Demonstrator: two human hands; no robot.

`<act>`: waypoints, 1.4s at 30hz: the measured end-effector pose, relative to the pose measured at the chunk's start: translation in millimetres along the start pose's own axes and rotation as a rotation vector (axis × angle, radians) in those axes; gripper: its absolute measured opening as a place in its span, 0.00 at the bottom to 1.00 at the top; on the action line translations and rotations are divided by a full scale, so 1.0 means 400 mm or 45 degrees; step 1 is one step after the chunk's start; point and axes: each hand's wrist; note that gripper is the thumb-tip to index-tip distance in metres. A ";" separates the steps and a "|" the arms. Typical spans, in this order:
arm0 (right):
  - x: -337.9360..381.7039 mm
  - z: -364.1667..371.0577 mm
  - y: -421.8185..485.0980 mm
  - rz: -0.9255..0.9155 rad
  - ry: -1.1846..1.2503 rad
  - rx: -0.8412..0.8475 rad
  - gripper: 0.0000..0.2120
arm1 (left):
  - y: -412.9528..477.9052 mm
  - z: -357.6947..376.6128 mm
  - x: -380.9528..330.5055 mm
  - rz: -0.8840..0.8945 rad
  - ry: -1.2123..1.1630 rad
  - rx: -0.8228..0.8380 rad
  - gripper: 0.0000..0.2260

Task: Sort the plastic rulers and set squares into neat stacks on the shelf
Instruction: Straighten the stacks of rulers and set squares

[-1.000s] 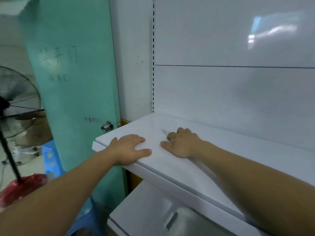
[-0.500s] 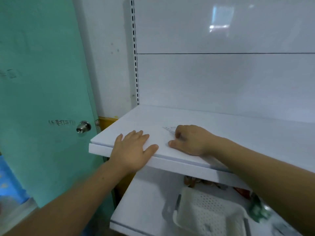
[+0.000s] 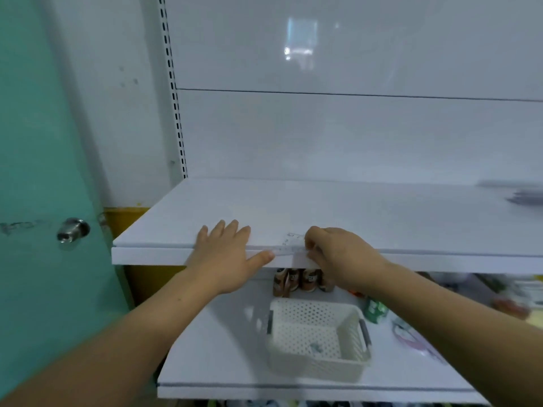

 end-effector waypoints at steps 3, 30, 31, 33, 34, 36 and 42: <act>-0.026 -0.011 -0.036 0.009 -0.205 -0.068 0.05 | 0.004 0.000 -0.066 0.123 -0.243 -0.045 0.31; -0.940 -0.232 -0.768 0.917 -0.061 -0.130 0.27 | 0.159 0.207 -1.240 0.580 -0.134 0.116 0.30; -0.964 -0.230 -0.771 0.927 -0.048 -0.134 0.27 | 0.171 0.215 -1.255 0.570 -0.106 0.115 0.30; -1.006 -0.221 -0.765 0.940 -0.014 -0.149 0.27 | 0.193 0.232 -1.277 0.537 -0.059 0.123 0.31; -1.025 -0.215 -0.757 0.937 -0.002 -0.162 0.27 | 0.203 0.242 -1.284 0.518 -0.026 0.134 0.31; -1.062 -0.200 -0.738 0.931 0.020 -0.191 0.27 | 0.221 0.268 -1.291 0.479 0.041 0.169 0.31; -1.174 -0.165 -0.705 0.906 0.069 -0.300 0.26 | 0.260 0.301 -1.304 0.406 0.053 0.203 0.30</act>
Point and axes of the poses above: each hand's wrist, its own y-axis towards the middle knuckle, its own z-axis out of the palm, x = y × z, and after that the axes turned 7 degrees about -y, right-handed
